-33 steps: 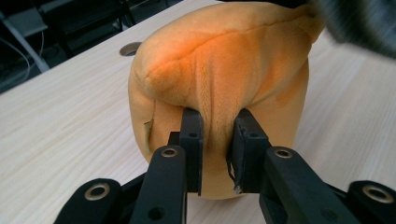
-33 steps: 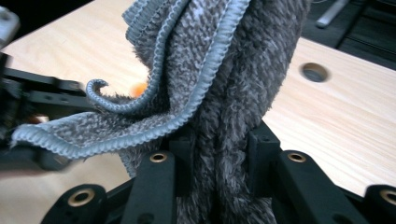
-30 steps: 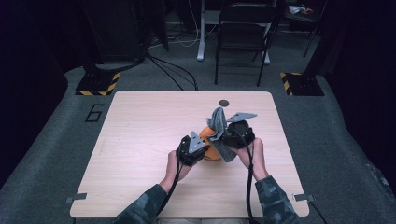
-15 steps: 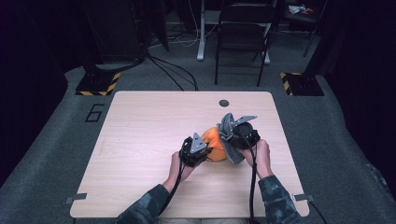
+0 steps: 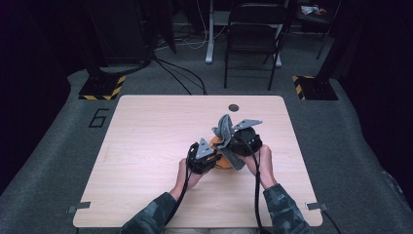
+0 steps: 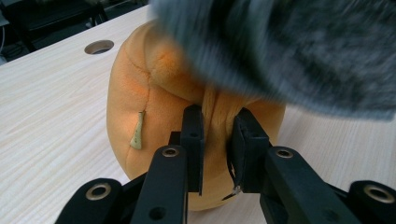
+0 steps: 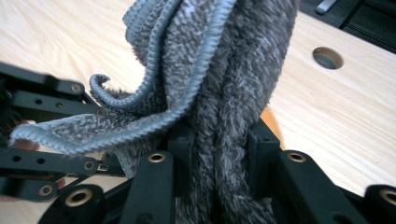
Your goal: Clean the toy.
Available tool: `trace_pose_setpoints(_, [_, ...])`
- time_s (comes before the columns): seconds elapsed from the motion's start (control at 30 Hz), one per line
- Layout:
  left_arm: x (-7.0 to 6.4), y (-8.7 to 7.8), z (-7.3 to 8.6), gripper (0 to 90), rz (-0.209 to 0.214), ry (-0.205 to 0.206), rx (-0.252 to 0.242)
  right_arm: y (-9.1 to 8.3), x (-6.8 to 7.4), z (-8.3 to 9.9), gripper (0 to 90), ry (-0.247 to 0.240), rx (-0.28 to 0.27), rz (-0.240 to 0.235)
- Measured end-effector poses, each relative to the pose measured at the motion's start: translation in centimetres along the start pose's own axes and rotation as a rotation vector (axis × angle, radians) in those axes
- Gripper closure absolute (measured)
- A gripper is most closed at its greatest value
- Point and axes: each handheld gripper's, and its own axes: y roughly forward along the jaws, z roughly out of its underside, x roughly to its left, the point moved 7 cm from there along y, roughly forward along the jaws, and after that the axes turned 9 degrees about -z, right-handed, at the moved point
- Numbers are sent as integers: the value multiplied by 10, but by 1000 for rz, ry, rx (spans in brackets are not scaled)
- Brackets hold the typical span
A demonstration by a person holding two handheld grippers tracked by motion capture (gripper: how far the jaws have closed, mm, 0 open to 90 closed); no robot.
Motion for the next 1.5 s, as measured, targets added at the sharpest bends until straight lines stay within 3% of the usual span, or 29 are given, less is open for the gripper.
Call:
trace_pose_setpoints(0.13, [-1,0,1,768,2,11,8,8,-4,5,683,-37,20,40])
trace_pose_setpoints(0.33, [-1,1,1,769,11,6,10,6,-15,9,685,-35,27,73])
trace_pose_setpoints(0.67, [-1,1,2,766,16,-4,-6,2,-59,35,691,83,83,147])
trace_pose_setpoints(0.77, [0,1,2,767,12,-10,-9,2,-66,38,692,116,69,121])
trace_pose_setpoints(0.93, [1,1,2,767,11,-23,-9,-10,-53,21,693,94,4,81])
trace_pose_setpoints(0.97, [1,1,2,767,16,-19,-5,-12,-46,16,692,93,-11,69])
trace_pose_setpoints(1.07, [-1,0,1,766,10,0,-4,-15,-23,3,691,29,-45,20])
trace_pose_setpoints(1.17, [-1,0,2,767,11,-4,-1,-10,-3,-4,690,-26,-45,1])
trace_pose_setpoints(1.2, [-1,0,2,767,10,-4,-1,-7,3,-4,691,-20,-37,-5])
trace_pose_setpoints(1.33, [-1,0,2,767,8,3,-1,6,2,3,692,-47,-4,18])
trace_pose_setpoints(1.5, [-2,1,2,767,16,0,-2,5,-11,9,692,-44,12,55])
